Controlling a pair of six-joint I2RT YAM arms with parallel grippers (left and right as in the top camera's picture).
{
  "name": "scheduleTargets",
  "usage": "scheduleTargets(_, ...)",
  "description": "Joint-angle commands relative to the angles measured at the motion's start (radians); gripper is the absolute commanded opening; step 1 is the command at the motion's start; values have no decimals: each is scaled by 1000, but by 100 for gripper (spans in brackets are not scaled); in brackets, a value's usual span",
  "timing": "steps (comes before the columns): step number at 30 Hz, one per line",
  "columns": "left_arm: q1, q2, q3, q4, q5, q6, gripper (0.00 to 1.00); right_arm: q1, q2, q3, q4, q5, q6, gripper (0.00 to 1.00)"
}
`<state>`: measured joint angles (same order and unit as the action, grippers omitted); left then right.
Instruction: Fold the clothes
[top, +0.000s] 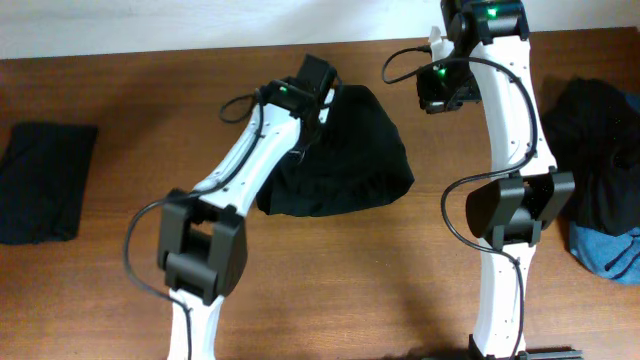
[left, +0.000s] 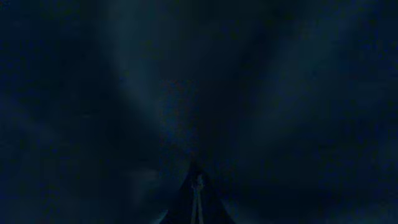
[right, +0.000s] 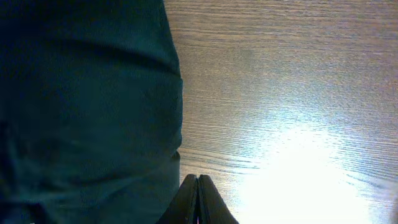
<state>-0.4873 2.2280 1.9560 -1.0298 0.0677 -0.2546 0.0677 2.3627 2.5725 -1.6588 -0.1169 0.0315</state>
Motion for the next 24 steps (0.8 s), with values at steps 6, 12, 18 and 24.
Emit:
scheduleTargets(6, 6, 115, 8, -49, -97, 2, 0, 10, -17, 18, -30, -186, -129, 4)
scheduleTargets(12, 6, 122, 8, -45, -103, 2, 0, 16, -17, 16, -40, -351, -213, 4)
scheduleTargets(18, 6, 122, 8, -63, -165, 11, 0, 52, -17, -42, -38, -351, -245, 4)
scheduleTargets(24, 6, 122, 8, -66, -174, 24, 0, 104, -17, -172, 49, -351, -245, 4)
